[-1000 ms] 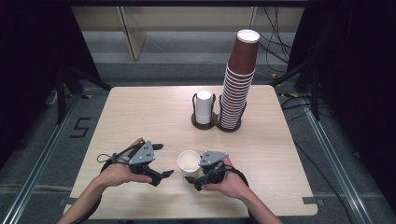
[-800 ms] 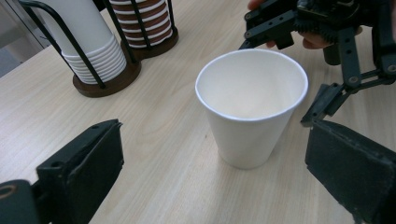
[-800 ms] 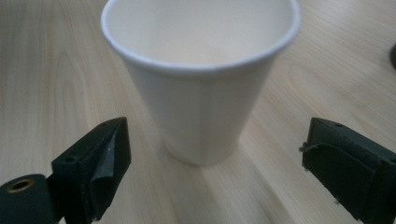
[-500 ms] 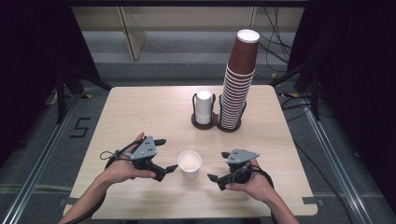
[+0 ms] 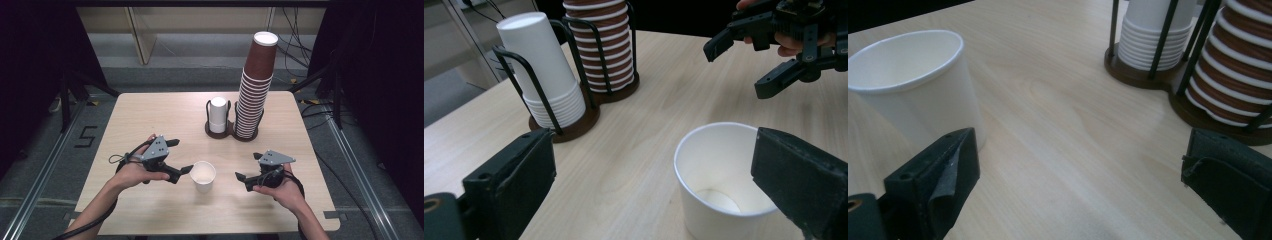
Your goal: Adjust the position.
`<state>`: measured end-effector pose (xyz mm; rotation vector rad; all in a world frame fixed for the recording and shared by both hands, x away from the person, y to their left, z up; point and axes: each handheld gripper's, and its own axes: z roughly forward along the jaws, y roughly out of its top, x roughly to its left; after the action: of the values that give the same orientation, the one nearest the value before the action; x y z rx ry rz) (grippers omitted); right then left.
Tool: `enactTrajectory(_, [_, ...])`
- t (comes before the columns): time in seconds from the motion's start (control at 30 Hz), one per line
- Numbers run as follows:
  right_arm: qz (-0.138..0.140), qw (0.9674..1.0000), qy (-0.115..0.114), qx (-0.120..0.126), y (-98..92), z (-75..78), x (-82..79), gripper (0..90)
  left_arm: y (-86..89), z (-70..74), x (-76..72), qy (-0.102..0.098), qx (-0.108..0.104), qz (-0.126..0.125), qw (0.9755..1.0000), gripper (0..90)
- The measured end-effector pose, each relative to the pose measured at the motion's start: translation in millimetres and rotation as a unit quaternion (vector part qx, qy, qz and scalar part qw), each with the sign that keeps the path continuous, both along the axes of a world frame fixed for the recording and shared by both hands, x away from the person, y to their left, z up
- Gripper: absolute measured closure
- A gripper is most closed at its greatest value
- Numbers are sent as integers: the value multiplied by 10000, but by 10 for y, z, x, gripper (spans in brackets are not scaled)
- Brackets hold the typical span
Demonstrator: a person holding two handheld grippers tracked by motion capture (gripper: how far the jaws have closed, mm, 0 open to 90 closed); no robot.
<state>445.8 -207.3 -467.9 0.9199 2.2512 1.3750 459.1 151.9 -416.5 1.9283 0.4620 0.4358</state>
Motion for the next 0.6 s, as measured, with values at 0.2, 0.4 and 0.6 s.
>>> enactTrajectory(0.2, [-299,9994,-177,75,-53,65,84,41,-93,82,95,-91,-107,86,9999,39])
enactTrajectory(0.4, [-453,9983,-287,222,-65,88,129,48,-238,134,189,-187,-147,118,9996,40])
enactTrajectory(0.6, [-529,9978,-361,170,-120,90,119,48,-367,262,293,-302,-128,63,9994,40])
